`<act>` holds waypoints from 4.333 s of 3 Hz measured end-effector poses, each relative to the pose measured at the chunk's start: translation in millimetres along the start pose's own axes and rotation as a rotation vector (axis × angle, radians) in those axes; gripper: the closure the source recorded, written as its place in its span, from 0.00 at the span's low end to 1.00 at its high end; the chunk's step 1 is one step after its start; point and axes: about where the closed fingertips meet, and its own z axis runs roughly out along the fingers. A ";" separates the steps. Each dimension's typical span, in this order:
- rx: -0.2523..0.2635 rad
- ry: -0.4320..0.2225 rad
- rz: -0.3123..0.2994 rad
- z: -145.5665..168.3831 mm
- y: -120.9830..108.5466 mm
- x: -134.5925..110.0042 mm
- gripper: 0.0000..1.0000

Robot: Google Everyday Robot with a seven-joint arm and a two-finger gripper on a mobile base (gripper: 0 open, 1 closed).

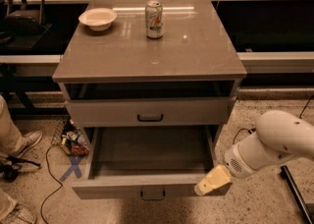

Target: Close middle drawer

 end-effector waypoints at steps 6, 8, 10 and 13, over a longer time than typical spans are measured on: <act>0.022 0.086 0.284 178.5 -88.3 41.4 0.99; 0.062 0.003 0.288 194.5 -104.4 9.8 1.00; 0.054 -0.215 0.306 211.1 -132.7 -59.8 1.00; -0.008 -0.376 0.305 228.2 -164.8 -155.5 1.00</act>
Offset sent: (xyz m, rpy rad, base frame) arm -0.0175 -0.0426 -0.1396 0.0136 0.1792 -0.2437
